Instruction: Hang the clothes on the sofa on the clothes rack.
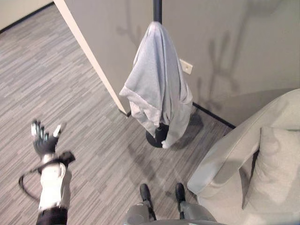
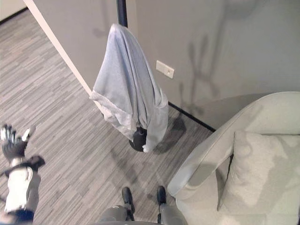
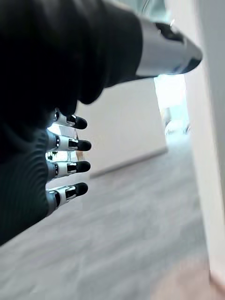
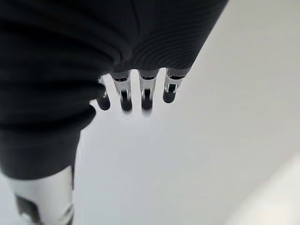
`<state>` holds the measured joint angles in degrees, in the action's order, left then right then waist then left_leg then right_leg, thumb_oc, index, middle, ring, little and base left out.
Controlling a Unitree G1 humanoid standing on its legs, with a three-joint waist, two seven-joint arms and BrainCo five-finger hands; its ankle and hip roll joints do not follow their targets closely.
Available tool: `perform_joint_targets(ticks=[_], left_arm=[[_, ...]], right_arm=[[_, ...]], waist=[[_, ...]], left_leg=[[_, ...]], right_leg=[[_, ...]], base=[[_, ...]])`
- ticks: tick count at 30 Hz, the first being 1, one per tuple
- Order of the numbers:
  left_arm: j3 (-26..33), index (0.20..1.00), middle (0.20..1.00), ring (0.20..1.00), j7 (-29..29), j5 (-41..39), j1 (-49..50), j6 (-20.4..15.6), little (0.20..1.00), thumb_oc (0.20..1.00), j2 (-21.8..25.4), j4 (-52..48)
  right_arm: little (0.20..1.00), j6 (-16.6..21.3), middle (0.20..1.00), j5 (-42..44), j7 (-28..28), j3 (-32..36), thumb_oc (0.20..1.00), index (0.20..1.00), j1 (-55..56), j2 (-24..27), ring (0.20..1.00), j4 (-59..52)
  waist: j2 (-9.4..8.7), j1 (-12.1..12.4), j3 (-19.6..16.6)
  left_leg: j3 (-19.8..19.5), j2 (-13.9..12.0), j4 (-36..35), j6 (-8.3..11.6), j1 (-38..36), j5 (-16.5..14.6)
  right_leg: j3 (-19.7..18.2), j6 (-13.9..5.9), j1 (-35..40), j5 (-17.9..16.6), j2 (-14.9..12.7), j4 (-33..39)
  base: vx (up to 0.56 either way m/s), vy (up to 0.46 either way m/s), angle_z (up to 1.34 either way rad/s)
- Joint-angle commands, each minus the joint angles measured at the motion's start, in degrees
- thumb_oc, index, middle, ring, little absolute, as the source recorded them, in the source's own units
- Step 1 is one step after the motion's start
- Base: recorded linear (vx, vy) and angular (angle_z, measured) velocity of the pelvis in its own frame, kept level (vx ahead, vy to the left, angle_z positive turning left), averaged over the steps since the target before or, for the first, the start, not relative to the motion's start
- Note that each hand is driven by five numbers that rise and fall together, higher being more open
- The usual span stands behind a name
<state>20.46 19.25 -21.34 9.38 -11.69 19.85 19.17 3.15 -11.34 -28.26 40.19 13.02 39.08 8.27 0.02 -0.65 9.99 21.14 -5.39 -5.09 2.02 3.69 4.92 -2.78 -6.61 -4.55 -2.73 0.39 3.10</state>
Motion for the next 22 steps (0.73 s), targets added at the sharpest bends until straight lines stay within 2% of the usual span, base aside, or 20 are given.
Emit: perform_joint_targets(ticks=[1,4,8,9,13,14,18,19,22], left_arm=[[-1.37,1.000,1.000,1.000,-3.69,2.96,-0.79,-0.22,1.000,1.000,0.85,4.78],[-3.46,1.000,1.000,1.000,-4.92,4.32,0.44,-0.07,1.000,1.000,0.15,7.76],[-7.33,1.000,1.000,1.000,-6.93,2.87,-0.19,0.13,1.000,1.000,-0.44,13.61],[-11.29,1.000,1.000,1.000,-9.65,3.23,-1.38,0.54,1.000,1.000,0.22,17.29],[-14.52,1.000,1.000,1.000,-11.63,5.08,-2.71,0.96,1.000,1.000,0.23,20.97],[-17.05,1.000,1.000,1.000,-12.20,6.58,-3.96,1.27,1.000,1.000,-0.29,23.40],[-22.69,1.000,1.000,1.000,-14.85,8.68,-5.66,2.19,1.000,1.000,-2.13,26.94],[-26.36,1.000,1.000,1.000,-16.23,10.63,-7.38,2.85,1.000,1.000,-3.31,31.12],[-29.45,1.000,1.000,1.000,-16.97,13.78,-8.91,3.38,1.000,1.000,-4.43,34.20]], right_arm=[[1.000,-1.12,1.000,-0.20,-3.18,1.38,1.000,1.000,-0.21,-1.48,1.000,6.12],[1.000,-1.25,1.000,1.73,-3.99,0.84,1.000,1.000,0.34,-2.09,1.000,11.82],[1.000,1.68,1.000,10.23,-2.58,-2.62,1.000,1.000,-0.90,-3.78,1.000,23.51],[1.000,5.21,1.000,20.02,2.83,-7.75,1.000,1.000,-2.55,-6.27,1.000,33.24],[1.000,6.90,1.000,25.84,6.99,-11.92,1.000,1.000,-3.83,-8.61,1.000,41.19],[1.000,7.49,1.000,30.07,10.12,-15.27,1.000,1.000,-4.70,-10.98,1.000,45.37],[1.000,6.05,1.000,33.68,18.85,-26.87,1.000,1.000,-4.24,-18.24,1.000,51.95],[1.000,4.46,1.000,32.30,22.66,-34.56,1.000,1.000,-5.47,-21.01,1.000,55.59],[1.000,3.77,1.000,31.34,24.06,-38.20,1.000,1.000,-5.75,-22.60,1.000,56.37]], waist=[[-2.33,0.15,-3.64],[-2.26,0.12,-3.79],[-2.34,-0.17,-3.30],[-2.59,-0.49,-2.56],[-2.92,-0.52,-2.25],[-3.06,-0.56,-2.09],[-3.01,-0.41,-1.37],[-2.73,0.08,-1.51],[-2.17,0.12,-1.82]], left_leg=[[3.24,0.71,1.81,2.75,-5.19,-7.74],[3.61,0.59,2.01,2.67,-4.97,-7.41],[4.09,0.37,2.27,2.64,-4.57,-7.04],[4.33,0.18,2.44,2.70,-4.57,-7.05],[4.51,-0.11,2.63,2.86,-4.21,-6.60],[4.53,-0.32,2.84,2.97,-3.83,-6.42],[4.47,-0.57,3.25,3.14,-3.65,-6.22],[4.53,-0.66,3.46,3.22,-3.34,-5.90],[4.76,-0.56,3.41,3.17,-3.71,-6.01]], right_leg=[[-0.71,-7.71,-2.74,5.22,-1.73,-7.53],[-0.98,-7.55,-3.03,4.91,-1.60,-7.75],[-1.31,-7.33,-3.77,4.77,-1.16,-8.40],[-1.30,-7.39,-3.89,5.10,-0.94,-8.95],[-1.47,-7.12,-4.22,4.83,-0.66,-8.99],[-1.55,-6.97,-4.49,4.80,-0.54,-9.02],[-1.33,-6.62,-4.64,5.23,-0.44,-9.54],[-1.43,-6.19,-5.03,5.15,-0.25,-9.80],[-1.28,-5.90,-4.91,5.51,-0.21,-10.06]], base=[[-0.03,-0.021,-0.04],[-0.03,-0.009,-0.03],[-0.06,-0.018,-0.14],[-0.09,-0.026,-0.08],[-0.03,-0.015,-0.02],[-0.04,-0.032,-0.07],[-0.04,-0.047,-0.04],[-0.02,-0.042,0.01],[0.01,-0.010,0.08]])
